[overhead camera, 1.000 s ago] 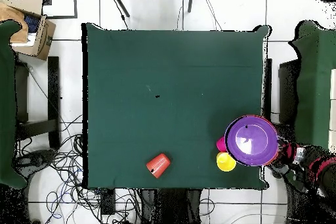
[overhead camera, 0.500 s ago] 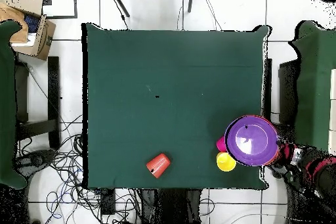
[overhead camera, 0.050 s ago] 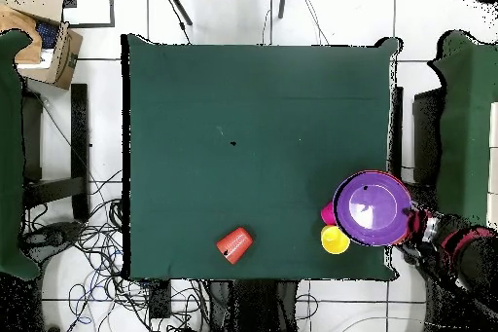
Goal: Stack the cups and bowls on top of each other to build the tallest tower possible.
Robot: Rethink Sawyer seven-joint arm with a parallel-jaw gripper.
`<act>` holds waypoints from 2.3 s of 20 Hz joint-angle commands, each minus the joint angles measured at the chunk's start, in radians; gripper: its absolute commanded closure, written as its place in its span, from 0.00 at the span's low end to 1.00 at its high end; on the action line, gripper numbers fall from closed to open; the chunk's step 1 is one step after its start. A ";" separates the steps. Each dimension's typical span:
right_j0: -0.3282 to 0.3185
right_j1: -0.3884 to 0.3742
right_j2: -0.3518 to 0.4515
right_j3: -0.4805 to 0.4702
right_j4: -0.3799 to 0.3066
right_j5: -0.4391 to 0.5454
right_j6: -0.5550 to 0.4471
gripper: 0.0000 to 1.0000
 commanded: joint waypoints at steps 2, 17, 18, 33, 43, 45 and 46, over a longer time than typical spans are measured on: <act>0.101 0.017 -0.114 0.060 -0.096 -0.053 0.070 0.00; 0.367 0.048 -0.334 0.135 -0.199 -0.274 0.278 0.00; 0.391 0.054 -0.356 0.131 -0.215 -0.283 0.295 0.00; 0.751 0.314 -0.710 -0.041 -0.427 -0.449 0.559 0.00; 0.727 0.252 -0.670 0.005 -0.304 -0.419 0.465 0.00; 0.736 0.260 -0.679 -0.005 -0.305 -0.418 0.468 0.00; 0.736 0.260 -0.680 -0.006 -0.303 -0.419 0.466 0.00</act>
